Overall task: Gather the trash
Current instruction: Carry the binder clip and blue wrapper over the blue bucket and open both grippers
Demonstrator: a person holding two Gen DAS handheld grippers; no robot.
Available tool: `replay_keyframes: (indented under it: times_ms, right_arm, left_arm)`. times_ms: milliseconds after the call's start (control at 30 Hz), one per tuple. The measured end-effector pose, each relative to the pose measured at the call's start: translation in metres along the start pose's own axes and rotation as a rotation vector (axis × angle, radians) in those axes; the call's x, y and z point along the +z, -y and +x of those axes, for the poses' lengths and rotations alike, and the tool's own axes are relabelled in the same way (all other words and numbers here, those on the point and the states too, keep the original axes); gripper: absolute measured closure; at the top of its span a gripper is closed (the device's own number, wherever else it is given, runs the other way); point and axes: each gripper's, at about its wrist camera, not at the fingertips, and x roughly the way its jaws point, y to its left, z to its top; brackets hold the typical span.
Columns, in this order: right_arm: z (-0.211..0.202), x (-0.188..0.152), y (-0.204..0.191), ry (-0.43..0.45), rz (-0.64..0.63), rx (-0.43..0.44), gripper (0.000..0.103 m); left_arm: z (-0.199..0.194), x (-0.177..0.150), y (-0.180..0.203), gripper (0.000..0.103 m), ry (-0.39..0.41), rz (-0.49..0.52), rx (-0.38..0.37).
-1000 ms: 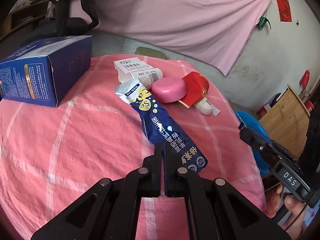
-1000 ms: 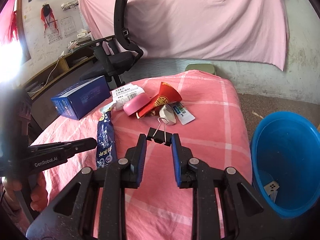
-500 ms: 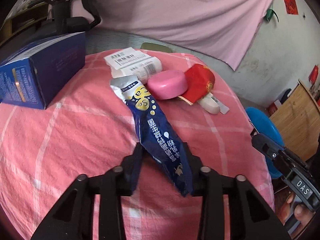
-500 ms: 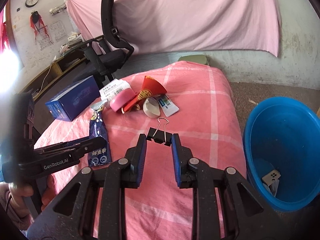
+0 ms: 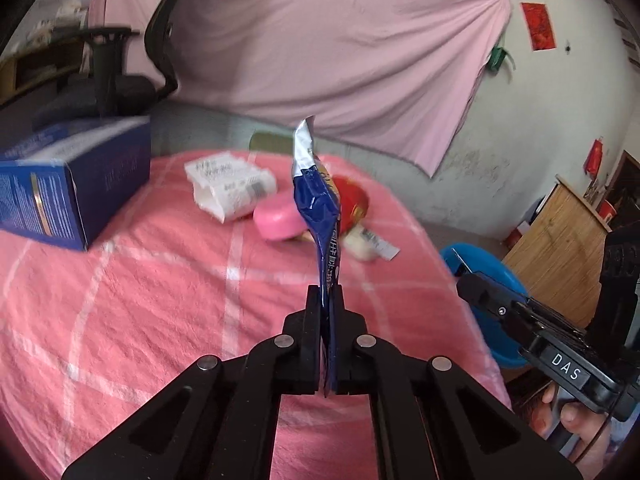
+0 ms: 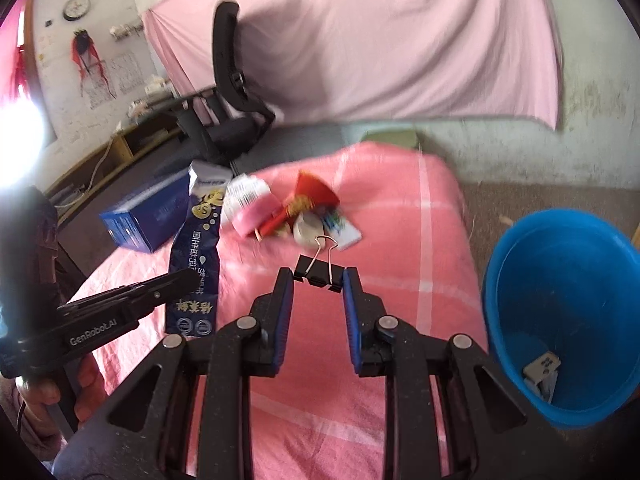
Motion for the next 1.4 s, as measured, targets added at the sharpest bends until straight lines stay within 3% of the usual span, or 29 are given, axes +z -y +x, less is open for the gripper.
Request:
replay_keyframes:
  times_ms: [400, 567, 733, 967, 1100, 1300, 1400]
  right_arm:
    - [-0.103, 0.007, -0.004, 0.51, -0.072, -0.115, 0.057]
    - [-0.136, 0.004, 0.013, 0.636, -0.046, -0.191, 0.057]
    - [-0.165, -0.002, 0.034, 0.718, -0.008, -0.291, 0.057]
    - [-0.177, -0.009, 0.064, 0.688, 0.063, -0.382, 0.057]
    - [-0.167, -0.012, 0.086, 0.575, 0.128, -0.439, 0.057]
    - [-0.143, -0.026, 0.128, 0.391, 0.255, -0.441, 0.057]
    - [-0.135, -0.031, 0.137, 0.349, 0.287, -0.437, 0.057]
  left_arm:
    - [-0.061, 0.016, 0.07, 0.102, 0.372, 0.185, -0.066]
    - [-0.063, 0.03, 0.11, 0.102, 0.437, 0.284, -0.136]
    - [-0.052, 0.033, 0.145, 0.102, 0.447, 0.35, -0.214]
    - [-0.023, 0.026, 0.19, 0.102, 0.373, 0.409, -0.313]
    - [0.001, 0.03, 0.207, 0.102, 0.286, 0.391, -0.348]
    - [0.05, 0.034, 0.225, 0.102, 0.086, 0.323, -0.371]
    - [0.072, 0.037, 0.227, 0.102, 0.004, 0.281, -0.378]
